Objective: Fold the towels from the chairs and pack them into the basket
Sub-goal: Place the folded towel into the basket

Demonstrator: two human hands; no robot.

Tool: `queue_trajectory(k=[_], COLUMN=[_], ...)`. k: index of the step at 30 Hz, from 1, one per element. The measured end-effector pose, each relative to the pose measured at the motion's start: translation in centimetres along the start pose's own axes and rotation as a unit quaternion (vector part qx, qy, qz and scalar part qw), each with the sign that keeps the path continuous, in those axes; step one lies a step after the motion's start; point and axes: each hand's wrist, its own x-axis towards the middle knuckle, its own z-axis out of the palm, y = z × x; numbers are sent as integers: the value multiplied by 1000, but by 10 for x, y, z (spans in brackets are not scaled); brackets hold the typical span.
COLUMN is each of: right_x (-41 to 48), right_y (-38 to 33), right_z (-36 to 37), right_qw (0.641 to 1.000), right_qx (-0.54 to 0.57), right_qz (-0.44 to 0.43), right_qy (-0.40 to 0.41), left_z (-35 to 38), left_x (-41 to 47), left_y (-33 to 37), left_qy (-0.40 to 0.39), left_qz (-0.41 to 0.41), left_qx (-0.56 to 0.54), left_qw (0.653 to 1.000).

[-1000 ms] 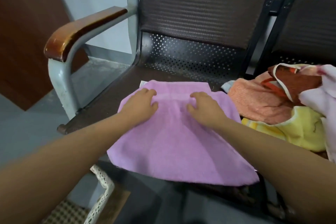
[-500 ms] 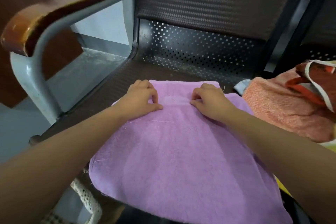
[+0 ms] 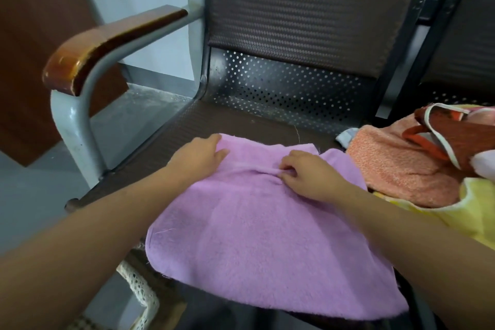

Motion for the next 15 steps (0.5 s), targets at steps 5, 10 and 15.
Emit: queue_trajectory(k=[5,10,15], right_x=[32,61,56], right_y=[-1,1,-3], right_z=[-17,-7,-8], right_qw=[992,990,993], right_qx=[20,-5,-35], right_qz=[104,128,114], right_qy=[72,-56,1], left_z=[-9,-5,-34], left_x=[24,37,21], left_y=[3,7,18], left_qy=[16,26,98], left_qz=[13,31,120], left_qx=[62,53,-168], left_qw=[998,998,974])
